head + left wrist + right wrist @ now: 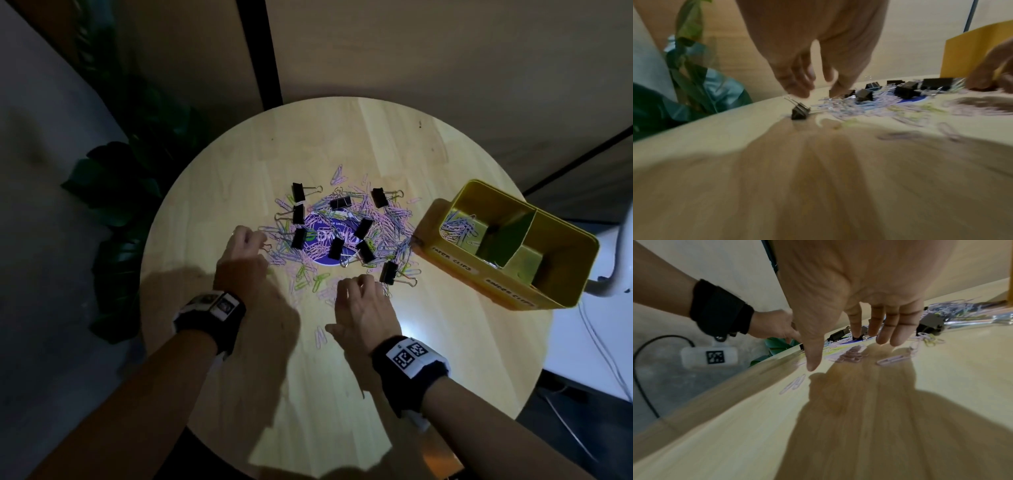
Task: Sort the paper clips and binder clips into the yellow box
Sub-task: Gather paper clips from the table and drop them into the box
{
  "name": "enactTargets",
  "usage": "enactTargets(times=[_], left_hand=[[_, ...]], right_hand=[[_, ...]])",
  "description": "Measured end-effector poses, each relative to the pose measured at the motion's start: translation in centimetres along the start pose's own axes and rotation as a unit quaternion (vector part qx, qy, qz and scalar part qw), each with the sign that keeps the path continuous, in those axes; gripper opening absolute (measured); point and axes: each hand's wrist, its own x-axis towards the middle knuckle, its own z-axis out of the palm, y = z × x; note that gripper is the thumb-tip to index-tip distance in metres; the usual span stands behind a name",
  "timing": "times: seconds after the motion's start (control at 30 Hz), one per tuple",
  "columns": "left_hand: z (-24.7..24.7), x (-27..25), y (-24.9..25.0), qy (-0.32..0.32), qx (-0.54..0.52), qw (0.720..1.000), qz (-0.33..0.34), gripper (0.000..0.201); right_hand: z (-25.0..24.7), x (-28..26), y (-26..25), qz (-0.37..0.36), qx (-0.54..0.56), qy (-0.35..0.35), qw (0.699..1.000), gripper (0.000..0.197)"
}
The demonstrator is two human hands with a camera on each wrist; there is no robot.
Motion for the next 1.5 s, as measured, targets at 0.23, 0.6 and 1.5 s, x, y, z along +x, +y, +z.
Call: enactTargets(times=[0.23,0.6,1.5], left_hand=[[3.9,-5.0,2.7,-0.049,-0.01,0.998,-0.026,0.042],[3.9,-4.0,5.5,-0.123,0.003,0.99,0.069,0.062],[2.5,-3.2,7.5,-0.214,-0.115,0.965,0.096,0.016]], right_hand=[[1.7,0.7,-1.3,0.002,-0.019,-0.029,0.999,0.103],[0.5,2.3,-1.2,-0.028,-0.005,0.013,1.0,0.106],[-1.4,2.5,2.4,-0.122,0.061,-0.035,0.99,0.019]])
